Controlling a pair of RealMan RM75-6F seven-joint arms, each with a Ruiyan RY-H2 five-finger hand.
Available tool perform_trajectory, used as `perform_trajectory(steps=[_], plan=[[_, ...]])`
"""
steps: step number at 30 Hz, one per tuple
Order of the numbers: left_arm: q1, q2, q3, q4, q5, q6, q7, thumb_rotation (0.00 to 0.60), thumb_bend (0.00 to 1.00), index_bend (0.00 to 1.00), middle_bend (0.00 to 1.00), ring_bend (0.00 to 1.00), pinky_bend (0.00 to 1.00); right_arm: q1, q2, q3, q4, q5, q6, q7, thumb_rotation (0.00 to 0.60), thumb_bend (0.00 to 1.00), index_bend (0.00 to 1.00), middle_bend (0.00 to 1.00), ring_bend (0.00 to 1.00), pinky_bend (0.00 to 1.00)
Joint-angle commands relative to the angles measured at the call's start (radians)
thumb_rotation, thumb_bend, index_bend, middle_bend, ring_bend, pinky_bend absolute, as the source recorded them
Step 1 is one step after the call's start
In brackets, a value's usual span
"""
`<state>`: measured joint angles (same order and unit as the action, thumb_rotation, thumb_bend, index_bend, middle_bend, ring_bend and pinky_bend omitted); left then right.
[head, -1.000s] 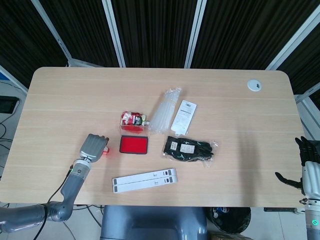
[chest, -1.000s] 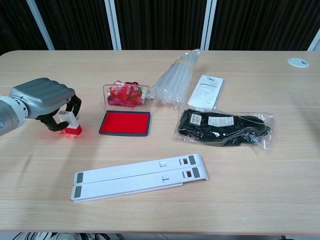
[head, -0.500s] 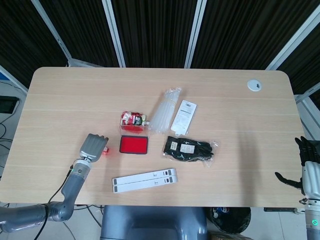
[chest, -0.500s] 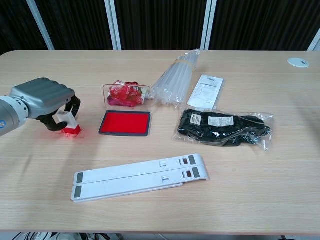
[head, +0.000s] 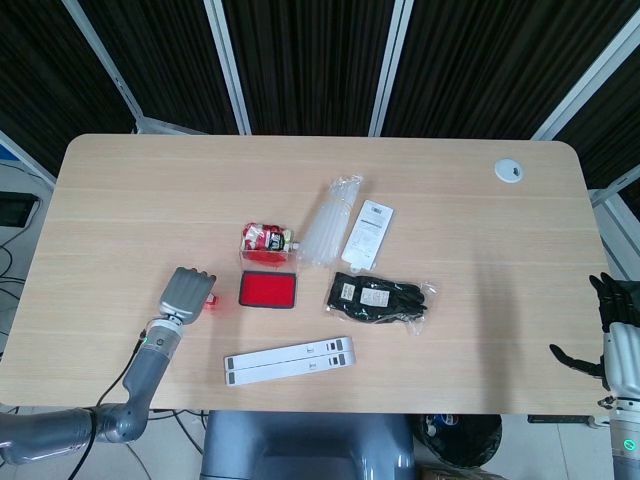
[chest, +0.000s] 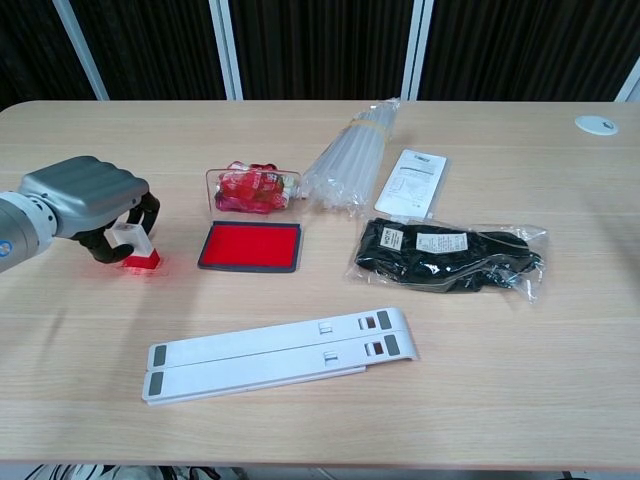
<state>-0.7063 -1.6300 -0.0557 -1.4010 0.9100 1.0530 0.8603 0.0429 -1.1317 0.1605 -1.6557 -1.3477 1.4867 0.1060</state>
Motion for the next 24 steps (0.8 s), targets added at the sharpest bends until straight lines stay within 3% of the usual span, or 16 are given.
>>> perform_trajectory(steps=[1,12,18,24], plan=[[-0.001,0.001,0.000,-0.002,-0.004,0.000,0.004,0.600,0.34,0.51,0.51,0.45,0.56,0.000,0.000,0.000,0.000,0.000,0.000,0.000,0.600,0.07,0.00,0.00,0.00,0.18],[-0.007,0.006,0.001,-0.008,-0.021,-0.004,0.020,0.600,0.31,0.42,0.44,0.41,0.53,0.000,-0.001,0.000,0.000,0.000,0.001,0.000,0.600,0.07,0.00,0.00,0.00,0.18],[-0.011,0.009,0.003,-0.016,-0.036,-0.004,0.035,0.600,0.29,0.34,0.33,0.35,0.47,0.000,-0.001,0.000,0.000,-0.001,0.003,-0.001,0.600,0.07,0.00,0.00,0.00,0.18],[-0.011,0.015,0.005,-0.030,-0.054,0.007,0.053,0.600,0.20,0.20,0.14,0.19,0.33,-0.001,0.001,0.000,0.000,0.000,0.001,0.002,0.600,0.07,0.00,0.00,0.00,0.18]])
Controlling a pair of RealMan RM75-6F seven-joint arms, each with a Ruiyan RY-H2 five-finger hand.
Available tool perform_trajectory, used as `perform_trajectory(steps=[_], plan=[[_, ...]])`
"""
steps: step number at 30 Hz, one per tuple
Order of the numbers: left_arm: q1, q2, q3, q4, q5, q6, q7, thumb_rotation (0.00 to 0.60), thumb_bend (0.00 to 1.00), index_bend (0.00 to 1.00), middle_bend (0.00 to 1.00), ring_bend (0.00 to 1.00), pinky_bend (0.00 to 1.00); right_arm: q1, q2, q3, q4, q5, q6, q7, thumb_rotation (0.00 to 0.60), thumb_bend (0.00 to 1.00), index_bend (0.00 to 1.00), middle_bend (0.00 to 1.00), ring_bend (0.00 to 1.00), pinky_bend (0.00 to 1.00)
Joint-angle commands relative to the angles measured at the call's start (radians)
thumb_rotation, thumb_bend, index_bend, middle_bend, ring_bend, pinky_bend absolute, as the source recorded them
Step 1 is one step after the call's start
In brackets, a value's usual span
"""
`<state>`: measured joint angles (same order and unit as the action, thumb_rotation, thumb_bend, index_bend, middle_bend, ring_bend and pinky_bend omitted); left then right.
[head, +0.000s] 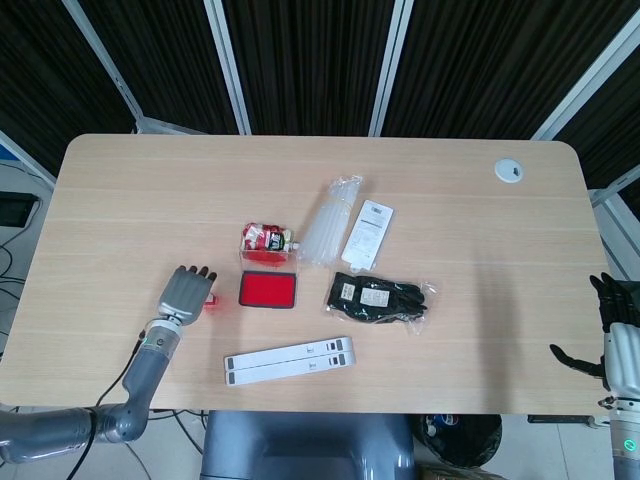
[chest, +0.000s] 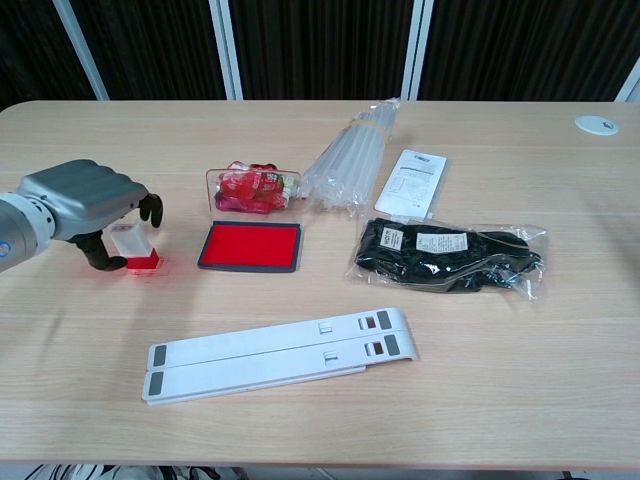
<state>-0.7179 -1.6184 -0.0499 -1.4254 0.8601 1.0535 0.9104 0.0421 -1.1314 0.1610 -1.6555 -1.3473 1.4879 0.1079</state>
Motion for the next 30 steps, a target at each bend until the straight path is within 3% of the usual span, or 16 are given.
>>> perform_trajectory(steps=[1,4,8,15,18,30], plan=[[0.001,0.006,-0.002,-0.011,-0.005,0.011,0.003,0.600,0.19,0.17,0.10,0.16,0.29,0.000,0.000,0.000,0.000,-0.001,0.000,0.000,0.600,0.07,0.00,0.00,0.00,0.18],[0.007,0.022,-0.007,-0.034,-0.001,0.031,-0.007,0.600,0.17,0.09,0.03,0.07,0.20,0.000,0.000,-0.002,0.002,-0.004,0.000,-0.004,0.600,0.07,0.00,0.00,0.00,0.18],[0.027,0.059,-0.014,-0.085,0.033,0.069,-0.052,0.600,0.16,0.04,0.00,0.03,0.15,0.000,-0.002,-0.003,0.005,-0.007,0.004,-0.011,0.600,0.07,0.00,0.00,0.00,0.18],[0.121,0.210,-0.005,-0.246,0.173,0.192,-0.227,0.600,0.16,0.00,0.00,0.00,0.07,0.000,-0.004,-0.006,0.013,-0.018,0.013,-0.031,0.600,0.07,0.00,0.00,0.00,0.18],[0.197,0.291,0.034,-0.289,0.272,0.277,-0.329,0.600,0.14,0.00,0.00,0.00,0.01,0.000,-0.005,-0.006,0.012,-0.019,0.015,-0.036,0.600,0.07,0.00,0.00,0.00,0.18],[0.418,0.422,0.120,-0.246,0.464,0.486,-0.623,0.600,0.11,0.00,0.00,0.00,0.00,0.000,-0.009,-0.011,0.018,-0.030,0.022,-0.057,0.600,0.07,0.00,0.00,0.00,0.18]])
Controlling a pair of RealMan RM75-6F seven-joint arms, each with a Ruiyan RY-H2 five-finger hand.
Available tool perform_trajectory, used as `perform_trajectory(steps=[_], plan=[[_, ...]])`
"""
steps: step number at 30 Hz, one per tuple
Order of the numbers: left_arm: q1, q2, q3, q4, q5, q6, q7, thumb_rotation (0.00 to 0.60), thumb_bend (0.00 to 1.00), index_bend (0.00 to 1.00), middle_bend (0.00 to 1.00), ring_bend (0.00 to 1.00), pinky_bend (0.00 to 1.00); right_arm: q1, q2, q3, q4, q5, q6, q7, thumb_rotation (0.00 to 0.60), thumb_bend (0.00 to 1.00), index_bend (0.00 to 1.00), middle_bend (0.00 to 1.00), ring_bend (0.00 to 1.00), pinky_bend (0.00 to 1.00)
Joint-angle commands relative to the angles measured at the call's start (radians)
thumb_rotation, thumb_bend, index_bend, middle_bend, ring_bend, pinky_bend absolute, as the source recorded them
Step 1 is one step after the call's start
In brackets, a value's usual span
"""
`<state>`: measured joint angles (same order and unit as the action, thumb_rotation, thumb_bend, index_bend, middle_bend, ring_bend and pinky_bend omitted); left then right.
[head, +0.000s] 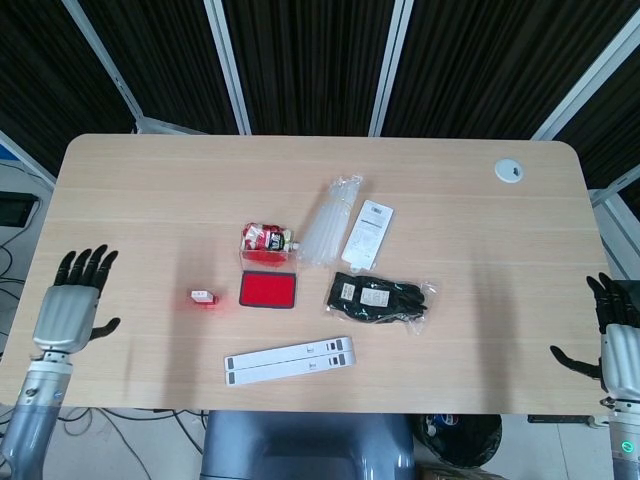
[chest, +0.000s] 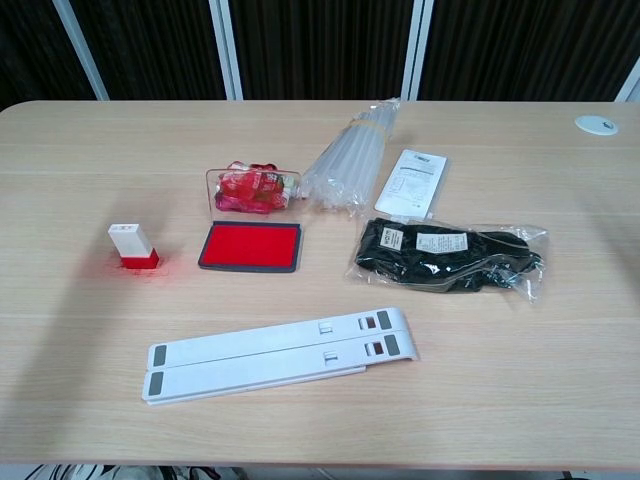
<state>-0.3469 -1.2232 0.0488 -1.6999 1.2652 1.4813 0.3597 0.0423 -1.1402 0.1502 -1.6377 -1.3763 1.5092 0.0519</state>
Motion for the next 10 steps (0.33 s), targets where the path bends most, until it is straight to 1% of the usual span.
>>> perform_trajectory(steps=[1,3,5,7,10], plan=[[0.059,0.027,0.022,0.046,0.077,0.076,-0.090,0.600,0.11,0.00,0.00,0.00,0.00,0.000,-0.001,-0.001,0.001,-0.003,0.001,-0.003,0.600,0.07,0.00,0.00,0.00,0.18],[0.087,0.022,0.026,0.085,0.105,0.104,-0.129,0.600,0.11,0.00,0.00,0.00,0.00,0.001,-0.002,-0.003,-0.001,-0.005,0.000,-0.007,0.600,0.07,0.00,0.00,0.00,0.18],[0.102,0.025,0.029,0.095,0.105,0.096,-0.155,0.600,0.11,0.00,0.00,0.00,0.00,0.001,-0.002,-0.005,-0.002,-0.008,0.000,-0.009,0.600,0.07,0.00,0.00,0.00,0.18],[0.105,0.030,0.020,0.097,0.100,0.079,-0.169,0.600,0.11,0.00,0.00,0.00,0.00,0.001,-0.002,-0.006,-0.002,-0.009,0.000,-0.010,0.600,0.07,0.00,0.00,0.00,0.18],[0.107,0.029,0.008,0.101,0.101,0.070,-0.165,0.600,0.11,0.00,0.00,0.00,0.00,0.000,-0.001,-0.006,-0.003,-0.006,-0.001,-0.009,0.600,0.07,0.00,0.00,0.00,0.18]])
